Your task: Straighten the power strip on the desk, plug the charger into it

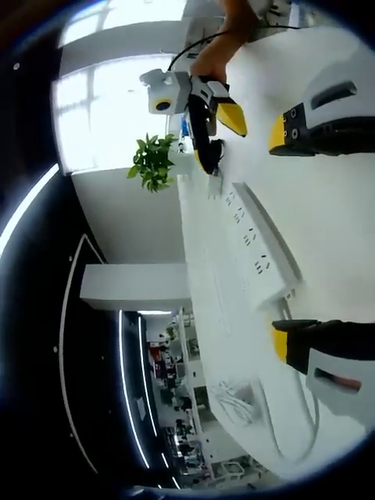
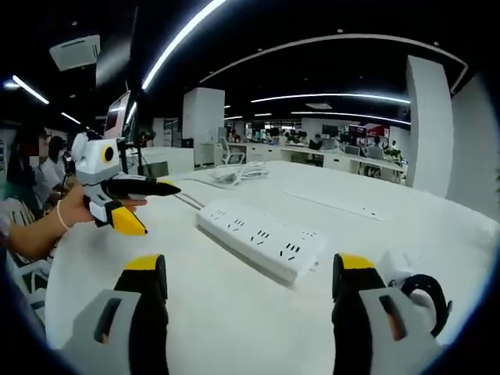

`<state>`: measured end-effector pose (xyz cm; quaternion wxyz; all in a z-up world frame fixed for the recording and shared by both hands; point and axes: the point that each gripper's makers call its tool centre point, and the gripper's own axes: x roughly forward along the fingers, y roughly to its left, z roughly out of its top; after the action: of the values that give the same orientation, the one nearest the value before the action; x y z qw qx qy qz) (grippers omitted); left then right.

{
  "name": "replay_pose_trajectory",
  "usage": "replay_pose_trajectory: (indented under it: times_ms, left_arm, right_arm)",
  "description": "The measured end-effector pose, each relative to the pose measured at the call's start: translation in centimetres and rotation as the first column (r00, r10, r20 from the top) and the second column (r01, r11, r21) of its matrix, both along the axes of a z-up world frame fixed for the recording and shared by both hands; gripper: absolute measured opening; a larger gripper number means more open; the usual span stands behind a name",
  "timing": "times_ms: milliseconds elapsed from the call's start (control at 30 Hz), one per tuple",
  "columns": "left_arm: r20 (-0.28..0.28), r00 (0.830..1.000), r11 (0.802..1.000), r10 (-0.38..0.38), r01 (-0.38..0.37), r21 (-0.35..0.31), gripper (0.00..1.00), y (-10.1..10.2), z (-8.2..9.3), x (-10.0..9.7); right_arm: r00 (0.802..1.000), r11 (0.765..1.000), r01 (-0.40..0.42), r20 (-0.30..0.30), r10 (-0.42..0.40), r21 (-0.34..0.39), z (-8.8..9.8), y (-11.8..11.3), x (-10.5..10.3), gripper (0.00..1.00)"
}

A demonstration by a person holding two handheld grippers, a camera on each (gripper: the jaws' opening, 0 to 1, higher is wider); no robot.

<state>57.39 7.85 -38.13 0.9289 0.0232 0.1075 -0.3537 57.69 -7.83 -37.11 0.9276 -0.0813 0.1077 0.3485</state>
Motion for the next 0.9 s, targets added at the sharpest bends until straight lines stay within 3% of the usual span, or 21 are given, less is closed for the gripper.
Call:
replay_pose_trajectory:
  times_ms: [500, 900]
  left_arm:
    - [0.028, 1.0, 1.0, 0.007, -0.007, 0.005, 0.98, 0.3, 1.0, -0.9]
    - [0.017, 1.0, 1.0, 0.013, -0.013, 0.007, 0.99, 0.5, 0.5, -1.4]
  right_arm:
    - [0.999, 1.0, 0.003, 0.039, -0.003, 0.0, 1.4, -2.0, -1.6, 0.99]
    - [0.997, 0.998, 0.054, 0.06, -0.055, 0.024, 2.8, -6.1, -1.9, 1.0]
